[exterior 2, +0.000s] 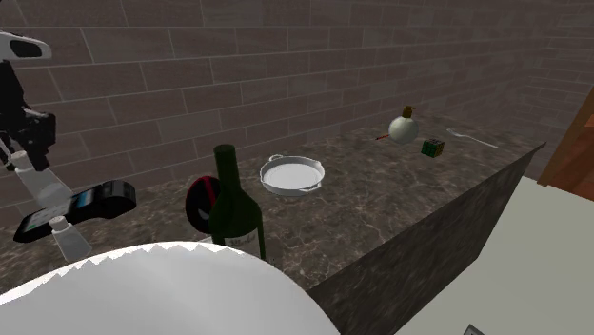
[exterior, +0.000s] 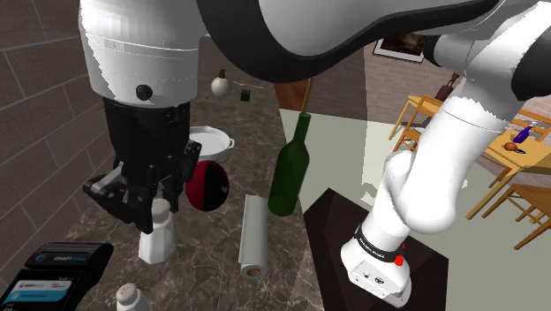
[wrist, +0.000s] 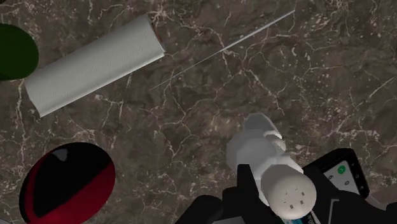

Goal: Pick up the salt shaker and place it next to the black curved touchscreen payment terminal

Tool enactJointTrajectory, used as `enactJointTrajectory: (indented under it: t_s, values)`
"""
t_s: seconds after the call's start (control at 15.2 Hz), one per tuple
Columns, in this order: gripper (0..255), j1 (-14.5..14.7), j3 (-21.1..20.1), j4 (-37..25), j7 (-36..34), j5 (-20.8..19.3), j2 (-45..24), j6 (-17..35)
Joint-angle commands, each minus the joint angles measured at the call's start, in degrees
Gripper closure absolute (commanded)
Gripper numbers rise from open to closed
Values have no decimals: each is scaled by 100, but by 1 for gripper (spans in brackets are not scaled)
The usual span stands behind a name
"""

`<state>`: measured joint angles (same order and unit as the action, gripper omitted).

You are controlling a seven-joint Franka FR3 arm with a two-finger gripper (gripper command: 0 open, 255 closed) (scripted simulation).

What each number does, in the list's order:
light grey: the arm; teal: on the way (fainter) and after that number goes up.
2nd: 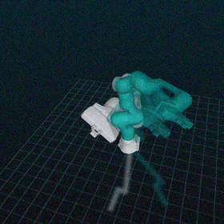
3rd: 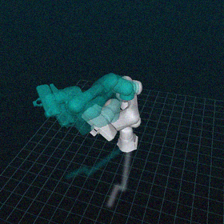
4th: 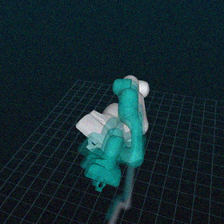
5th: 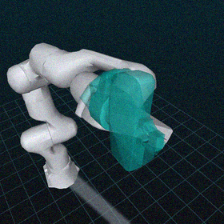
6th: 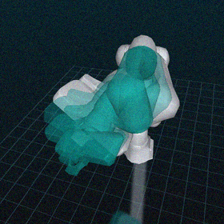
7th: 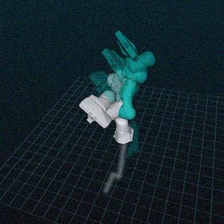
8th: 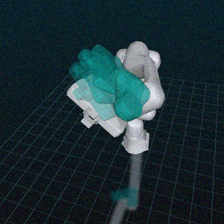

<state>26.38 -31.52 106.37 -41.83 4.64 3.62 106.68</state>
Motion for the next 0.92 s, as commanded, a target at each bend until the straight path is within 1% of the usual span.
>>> enactJointTrajectory:
  t_s: [0.0,0.2,0.33,0.46,0.53,0.86]
  values:
    - [255,116,-169,-375,-353,-213,-359,-49]
    - [255,381,-378,-989,-895,-602,-958,-155]
    - [255,614,-475,-1455,-1245,-892,-1391,-266]
    - [255,901,-530,-1975,-1572,-1192,-1846,-416]
    - [255,1159,-557,-2439,-1813,-1438,-2228,-567]
    - [255,1126,-518,-2020,-1810,-1422,-2200,-170]
